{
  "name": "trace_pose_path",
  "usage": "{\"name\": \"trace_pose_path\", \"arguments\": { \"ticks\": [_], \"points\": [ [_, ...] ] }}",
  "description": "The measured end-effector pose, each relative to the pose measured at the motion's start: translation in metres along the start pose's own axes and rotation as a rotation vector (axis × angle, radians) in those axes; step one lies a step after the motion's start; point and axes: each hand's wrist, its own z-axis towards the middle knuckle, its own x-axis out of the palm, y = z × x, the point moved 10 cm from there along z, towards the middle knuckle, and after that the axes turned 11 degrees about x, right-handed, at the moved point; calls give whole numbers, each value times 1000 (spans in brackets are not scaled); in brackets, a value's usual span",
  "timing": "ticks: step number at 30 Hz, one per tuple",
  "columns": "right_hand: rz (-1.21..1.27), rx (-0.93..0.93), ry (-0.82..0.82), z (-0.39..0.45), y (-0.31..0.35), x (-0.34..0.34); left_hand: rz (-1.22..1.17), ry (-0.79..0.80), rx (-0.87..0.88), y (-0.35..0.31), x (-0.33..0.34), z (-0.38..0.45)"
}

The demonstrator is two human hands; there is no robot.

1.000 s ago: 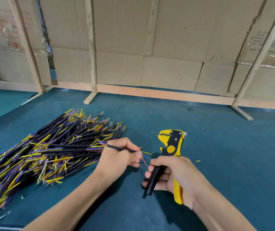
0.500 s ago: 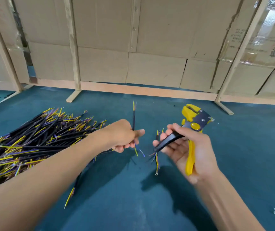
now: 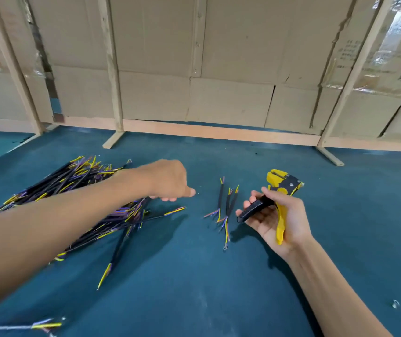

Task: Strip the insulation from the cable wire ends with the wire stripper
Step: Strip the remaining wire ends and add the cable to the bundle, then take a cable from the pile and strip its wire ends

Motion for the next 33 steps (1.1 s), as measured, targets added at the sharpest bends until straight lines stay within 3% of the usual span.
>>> {"name": "trace_pose_path", "arguments": {
  "ticks": [3,5,10,14,17,21,24,28,33],
  "points": [
    [20,-9,-6,2,-2,1,107,225,-103,46,8,-40],
    [50,-17,-27,2,-2,-2,110,228,-95,61,16,-57],
    [90,-40,-17,-2,-1,-5,190,-65,17,51,11,-66],
    [-47,-42,-14,-9,-3,7,261,-263,82,29,-10,-72],
    [-161,-28,61,-17,-9,31,147,-398,271,8,-21,-88],
    [-245,-17,125,-28,-27,69,165,-635,497,-18,-14,-124],
    [-338,-46,76,-35,-33,81,192,-804,481,-22,-8,-150],
    [-490,-102,75,-46,-35,93,350,-858,536,-31,0,-158],
    [-498,-135,76,-54,-38,102,228,-785,633,-30,7,-155]
  ]
}}
